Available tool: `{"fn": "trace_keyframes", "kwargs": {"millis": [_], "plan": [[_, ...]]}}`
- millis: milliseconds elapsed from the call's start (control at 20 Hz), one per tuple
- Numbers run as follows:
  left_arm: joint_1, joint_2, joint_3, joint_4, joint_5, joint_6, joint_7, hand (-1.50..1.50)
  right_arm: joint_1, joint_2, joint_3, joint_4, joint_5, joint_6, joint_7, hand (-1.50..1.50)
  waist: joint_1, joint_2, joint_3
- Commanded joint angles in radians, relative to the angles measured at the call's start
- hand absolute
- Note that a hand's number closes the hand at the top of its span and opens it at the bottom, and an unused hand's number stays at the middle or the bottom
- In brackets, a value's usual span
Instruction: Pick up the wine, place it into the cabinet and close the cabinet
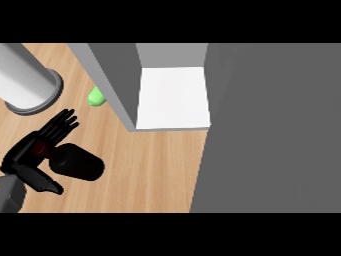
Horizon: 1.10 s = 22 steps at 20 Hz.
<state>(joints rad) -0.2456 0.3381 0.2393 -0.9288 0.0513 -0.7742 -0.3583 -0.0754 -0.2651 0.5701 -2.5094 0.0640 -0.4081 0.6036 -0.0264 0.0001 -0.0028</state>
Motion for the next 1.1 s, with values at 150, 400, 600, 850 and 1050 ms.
{"fn": "trace_keyframes", "kwargs": {"millis": [150, 400, 600, 850, 1050], "plan": [[-0.04, -0.009, -0.051, 0.206, -0.079, -0.043, -0.169, -1.5, 0.065, -0.041, 0.004, -0.153, 0.049, 0.001, 0.0, -1.5, -0.006, 0.002, 0.001], [-0.088, 0.021, -0.063, 0.296, -0.06, -0.117, -0.174, -1.5, 0.028, -0.055, -0.007, -0.164, 0.028, -0.003, 0.045, -1.5, -0.007, 0.002, 0.0], [-0.054, -0.018, -0.102, 0.281, -0.068, -0.101, -0.199, -1.5, 0.027, -0.087, -0.04, -0.211, 0.021, -0.012, 0.077, -1.5, -0.005, -0.001, 0.0], [-0.106, -0.031, -0.125, 0.333, -0.081, -0.074, -0.226, -1.5, 0.057, -0.096, -0.014, -0.186, 0.009, -0.02, 0.011, -1.5, -0.007, 0.0, 0.001], [-0.097, -0.038, -0.125, 0.36, -0.071, -0.058, -0.283, -1.5, 0.027, -0.082, 0.036, -0.167, 0.087, -0.058, 0.051, -1.5, -0.007, -0.003, -0.001]]}}
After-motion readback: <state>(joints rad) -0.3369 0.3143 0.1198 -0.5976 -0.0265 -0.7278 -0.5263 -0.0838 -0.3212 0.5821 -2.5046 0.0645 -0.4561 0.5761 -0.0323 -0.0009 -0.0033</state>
